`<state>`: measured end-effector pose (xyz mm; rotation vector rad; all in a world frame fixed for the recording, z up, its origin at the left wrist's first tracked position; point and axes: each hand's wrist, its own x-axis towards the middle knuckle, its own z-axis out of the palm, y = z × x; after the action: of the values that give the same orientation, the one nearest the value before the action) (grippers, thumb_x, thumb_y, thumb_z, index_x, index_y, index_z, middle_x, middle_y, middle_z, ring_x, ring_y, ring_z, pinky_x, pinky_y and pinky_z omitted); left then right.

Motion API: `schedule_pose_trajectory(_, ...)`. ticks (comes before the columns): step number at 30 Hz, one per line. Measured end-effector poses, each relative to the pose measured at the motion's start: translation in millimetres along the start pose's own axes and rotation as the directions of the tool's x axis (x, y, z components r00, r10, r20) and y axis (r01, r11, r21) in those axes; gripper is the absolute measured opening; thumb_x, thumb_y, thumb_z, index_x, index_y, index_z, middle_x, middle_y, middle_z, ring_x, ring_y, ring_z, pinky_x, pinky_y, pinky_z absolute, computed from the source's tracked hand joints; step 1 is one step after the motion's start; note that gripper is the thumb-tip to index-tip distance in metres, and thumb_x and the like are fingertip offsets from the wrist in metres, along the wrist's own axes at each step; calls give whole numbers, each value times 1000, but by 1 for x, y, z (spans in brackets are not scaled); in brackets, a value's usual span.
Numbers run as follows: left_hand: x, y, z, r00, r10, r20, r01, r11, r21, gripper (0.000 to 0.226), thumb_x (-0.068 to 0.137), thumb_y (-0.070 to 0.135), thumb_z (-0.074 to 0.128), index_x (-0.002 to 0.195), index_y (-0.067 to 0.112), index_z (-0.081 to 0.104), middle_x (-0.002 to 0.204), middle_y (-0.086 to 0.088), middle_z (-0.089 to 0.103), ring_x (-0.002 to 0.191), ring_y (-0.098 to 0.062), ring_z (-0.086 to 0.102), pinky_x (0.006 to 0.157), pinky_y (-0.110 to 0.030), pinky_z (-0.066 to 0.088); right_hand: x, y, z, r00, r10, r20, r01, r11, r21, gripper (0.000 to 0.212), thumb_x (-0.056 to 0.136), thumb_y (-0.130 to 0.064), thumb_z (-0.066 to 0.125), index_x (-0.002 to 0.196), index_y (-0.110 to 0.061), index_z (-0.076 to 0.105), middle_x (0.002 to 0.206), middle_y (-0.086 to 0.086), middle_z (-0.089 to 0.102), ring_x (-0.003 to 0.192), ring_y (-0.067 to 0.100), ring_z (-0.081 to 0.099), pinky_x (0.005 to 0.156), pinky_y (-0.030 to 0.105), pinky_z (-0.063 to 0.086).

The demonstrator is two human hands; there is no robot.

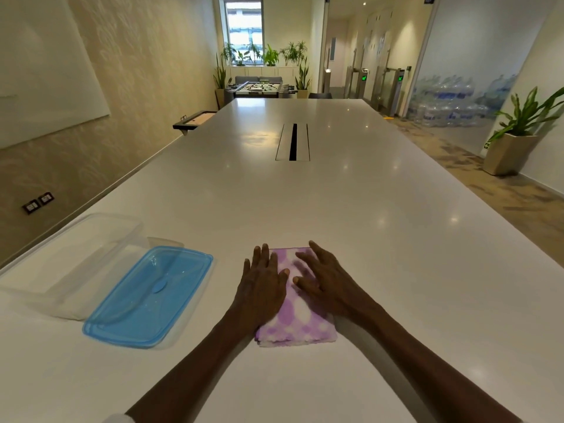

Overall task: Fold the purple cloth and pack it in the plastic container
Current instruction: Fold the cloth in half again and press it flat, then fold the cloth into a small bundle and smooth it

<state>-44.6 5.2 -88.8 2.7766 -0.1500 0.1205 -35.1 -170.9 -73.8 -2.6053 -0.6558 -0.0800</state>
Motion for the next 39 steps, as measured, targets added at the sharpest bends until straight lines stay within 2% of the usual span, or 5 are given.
schedule_pose_trajectory(7, -52, 29, -7, 975, 223, -6, -212, 916, -341, 45, 103, 25, 34, 146, 14, 37, 158, -2, 30, 148, -12, 19, 122, -35, 18, -75, -6, -33, 962, 186, 198, -193, 981, 13, 71, 82, -63, 59, 142, -36, 34, 94, 3, 71, 78, 17, 62, 64, 28, 43)
schedule_pose_trajectory(13, -58, 26, 4, 950, 308, 53, -289, 929, -230, 45, 104, 25, 29, 148, 19, 33, 160, 3, 22, 149, -8, 10, 123, -35, 14, -90, -14, -30, 985, -16, 172, -30, 966, 257, 56, 85, -4, 65, 135, -27, 55, 71, -18, 57, 58, -1, 50, 61, 10, 39)
schedule_pose_trajectory(24, -46, 7, -18, 909, 341, 238, -187, 846, -499, 55, 92, 56, 49, 140, 31, 44, 153, 7, 39, 142, -9, 33, 117, -37, 32, -98, -2, -16, 937, -305, -168, 308, 951, -14, 21, 91, -24, 66, 110, -28, 71, 108, -8, 56, 94, 8, 51, 73, 18, 43)
schedule_pose_trajectory(32, -79, -10, -30, 824, 551, 128, -481, 802, -354, 81, 75, 59, 70, 145, 38, 34, 155, 16, 32, 141, 3, 28, 115, -37, 34, -103, 1, -35, 933, -296, -207, 349, 886, 306, 35, 91, -3, 60, 124, -14, 62, 136, -7, 59, 129, 12, 53, 102, 31, 45)
schedule_pose_trajectory(39, -85, -5, -45, 894, 432, -119, -411, 685, -601, 29, 85, 12, 70, 114, 15, 70, 108, 4, 74, 99, -15, 69, 84, -35, 55, -99, -11, -41, 964, -112, -243, 221, 845, 487, 10, 97, -23, 49, 91, -29, 55, 73, -7, 61, 54, 21, 48, 53, 32, 37)
